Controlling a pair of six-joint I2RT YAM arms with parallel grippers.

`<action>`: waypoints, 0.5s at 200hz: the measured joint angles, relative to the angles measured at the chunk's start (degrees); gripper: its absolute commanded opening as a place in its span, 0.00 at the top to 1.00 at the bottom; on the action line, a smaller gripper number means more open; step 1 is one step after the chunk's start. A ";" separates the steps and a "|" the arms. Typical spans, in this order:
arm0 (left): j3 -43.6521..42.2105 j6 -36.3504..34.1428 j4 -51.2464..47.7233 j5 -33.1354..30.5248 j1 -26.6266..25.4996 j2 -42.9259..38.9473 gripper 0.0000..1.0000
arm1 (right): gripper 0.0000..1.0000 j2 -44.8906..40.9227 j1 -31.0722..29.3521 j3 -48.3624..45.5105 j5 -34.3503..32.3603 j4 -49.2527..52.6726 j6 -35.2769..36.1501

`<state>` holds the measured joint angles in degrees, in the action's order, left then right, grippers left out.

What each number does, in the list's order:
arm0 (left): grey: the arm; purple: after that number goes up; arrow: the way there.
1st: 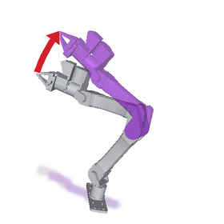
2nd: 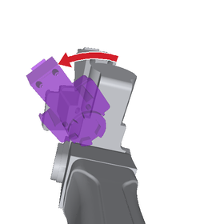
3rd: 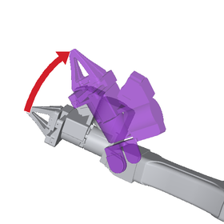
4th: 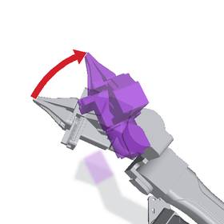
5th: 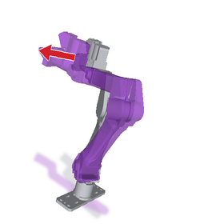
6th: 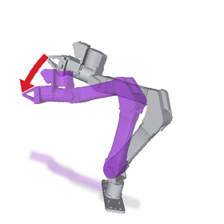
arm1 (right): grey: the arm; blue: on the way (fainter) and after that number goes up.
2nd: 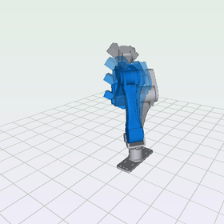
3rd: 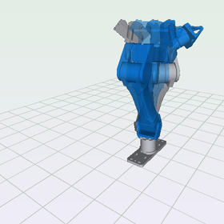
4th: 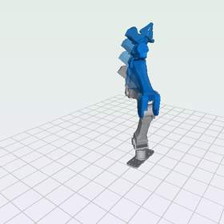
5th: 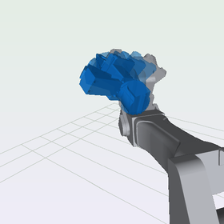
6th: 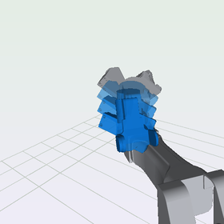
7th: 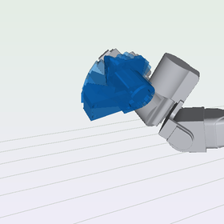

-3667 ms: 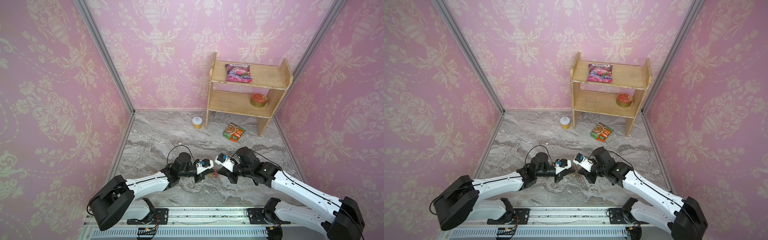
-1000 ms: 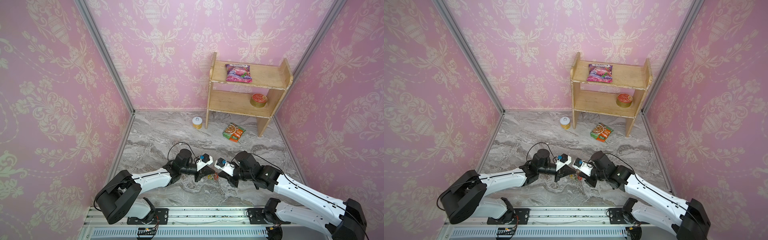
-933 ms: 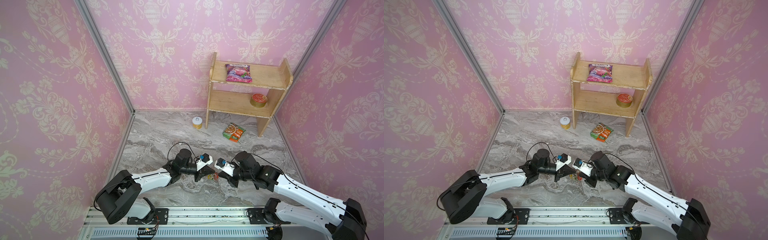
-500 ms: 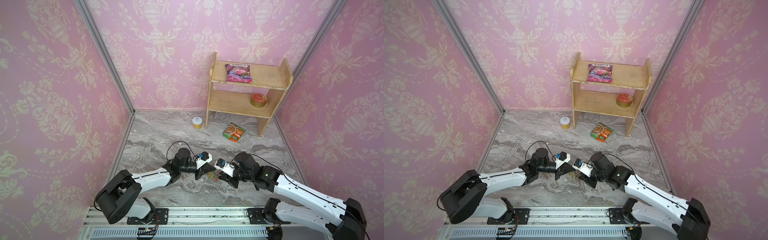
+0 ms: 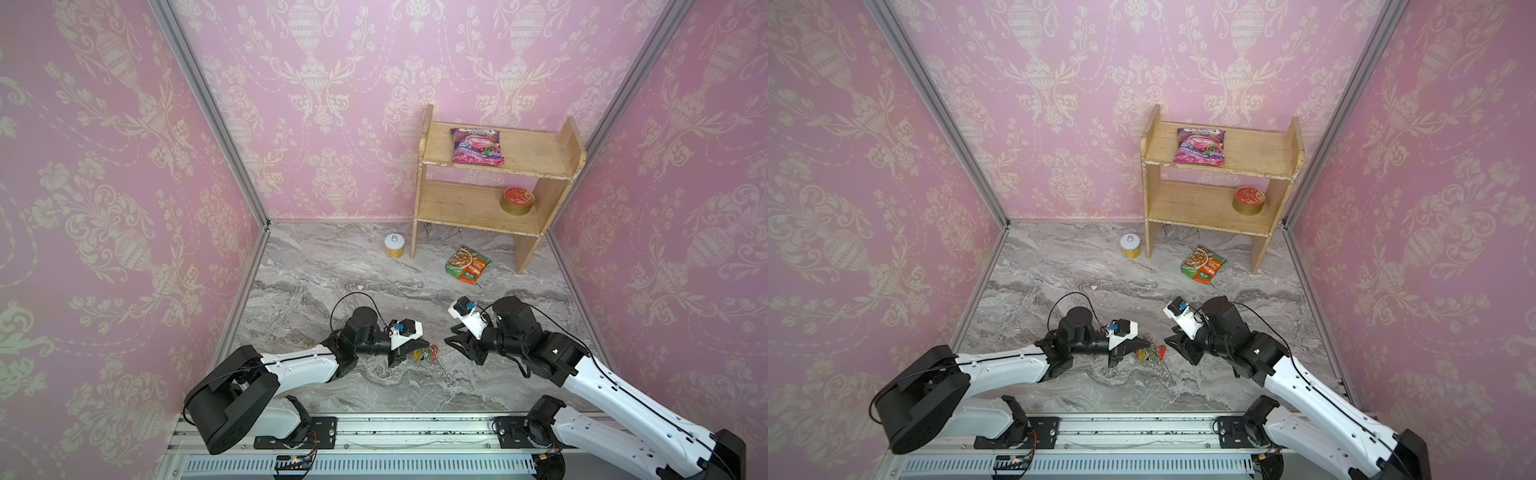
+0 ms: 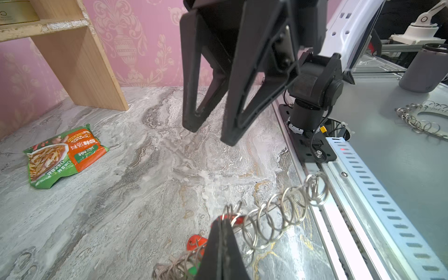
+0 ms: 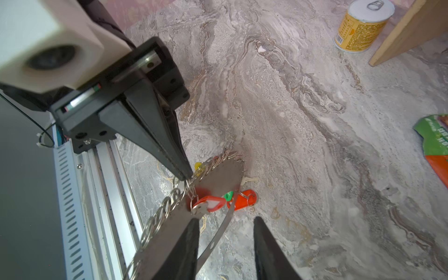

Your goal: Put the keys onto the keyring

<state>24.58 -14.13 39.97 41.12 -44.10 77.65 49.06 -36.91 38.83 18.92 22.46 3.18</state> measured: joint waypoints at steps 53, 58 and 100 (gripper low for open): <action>-0.26 -1.25 3.72 -1.77 -0.02 0.00 1.00 | 0.77 2.40 0.46 -0.96 9.46 -5.95 -0.85; -0.26 -1.27 3.93 -1.92 -0.02 0.00 1.00 | 0.77 2.25 0.46 -1.25 9.68 -6.16 -0.81; -0.26 -1.27 6.36 -2.56 -0.02 0.02 1.00 | 0.82 1.70 0.46 -2.58 9.20 -6.78 -0.02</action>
<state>24.32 -15.40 46.33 38.57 -44.12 77.67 50.76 -36.45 36.25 28.12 15.68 3.16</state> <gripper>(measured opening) 0.044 0.187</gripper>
